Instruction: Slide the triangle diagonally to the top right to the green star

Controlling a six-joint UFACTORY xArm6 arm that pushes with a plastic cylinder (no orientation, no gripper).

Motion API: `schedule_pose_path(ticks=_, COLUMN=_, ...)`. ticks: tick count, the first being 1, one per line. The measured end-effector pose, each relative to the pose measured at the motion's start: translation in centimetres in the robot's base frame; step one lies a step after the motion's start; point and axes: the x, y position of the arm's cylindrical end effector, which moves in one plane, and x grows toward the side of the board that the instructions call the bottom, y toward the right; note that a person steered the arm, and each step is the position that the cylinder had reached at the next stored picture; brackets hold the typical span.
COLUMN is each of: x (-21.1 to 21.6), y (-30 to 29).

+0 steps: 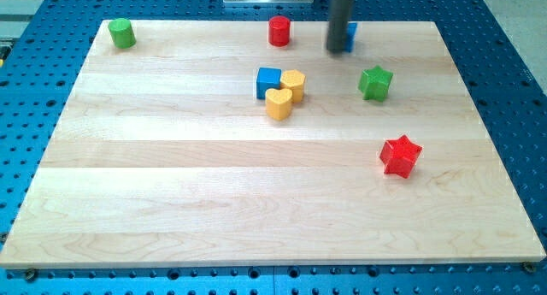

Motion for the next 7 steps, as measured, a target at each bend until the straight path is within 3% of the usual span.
schedule_pose_path(ticks=1, x=0.0, y=5.3)
schedule_pose_path(ticks=2, x=0.6, y=-4.9)
schedule_pose_path(ticks=3, x=0.0, y=-8.5)
schedule_pose_path(ticks=4, x=-2.0, y=-1.5)
schedule_pose_path(ticks=5, x=-3.6, y=-2.1)
schedule_pose_path(ticks=7, x=-4.0, y=5.9)
